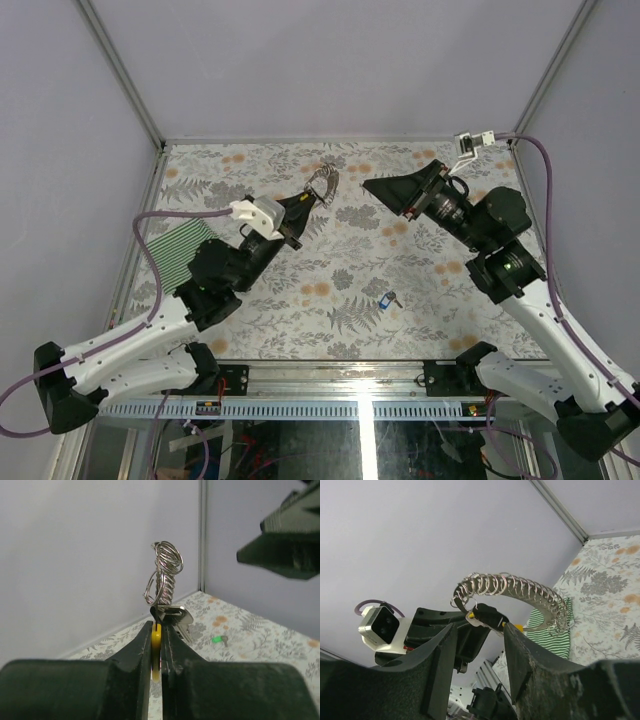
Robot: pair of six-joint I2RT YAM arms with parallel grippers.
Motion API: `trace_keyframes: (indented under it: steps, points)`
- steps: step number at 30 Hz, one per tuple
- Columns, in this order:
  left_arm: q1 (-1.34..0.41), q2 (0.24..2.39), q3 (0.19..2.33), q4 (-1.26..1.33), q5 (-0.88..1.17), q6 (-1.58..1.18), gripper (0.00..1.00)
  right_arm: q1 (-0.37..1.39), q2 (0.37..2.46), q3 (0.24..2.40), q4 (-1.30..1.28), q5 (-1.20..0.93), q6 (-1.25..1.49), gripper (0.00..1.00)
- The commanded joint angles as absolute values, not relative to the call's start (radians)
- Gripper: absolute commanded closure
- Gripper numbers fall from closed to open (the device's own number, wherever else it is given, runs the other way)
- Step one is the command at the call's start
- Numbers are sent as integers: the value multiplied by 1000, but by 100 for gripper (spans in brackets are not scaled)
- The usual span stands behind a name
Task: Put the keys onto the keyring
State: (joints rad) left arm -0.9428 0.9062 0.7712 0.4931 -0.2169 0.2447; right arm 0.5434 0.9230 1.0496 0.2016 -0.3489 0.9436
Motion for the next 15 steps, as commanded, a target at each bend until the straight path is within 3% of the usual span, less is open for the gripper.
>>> trace_keyframes:
  steps: [1, 15]
  points:
    - [-952, 939, 875, 552, -339, 90, 100, 568, 968, 1101, 341, -315, 1006, 52]
    - [-954, 965, 890, 536, -314, 38, 100, 690, 1058, 1132, 454, -248, 1017, 51]
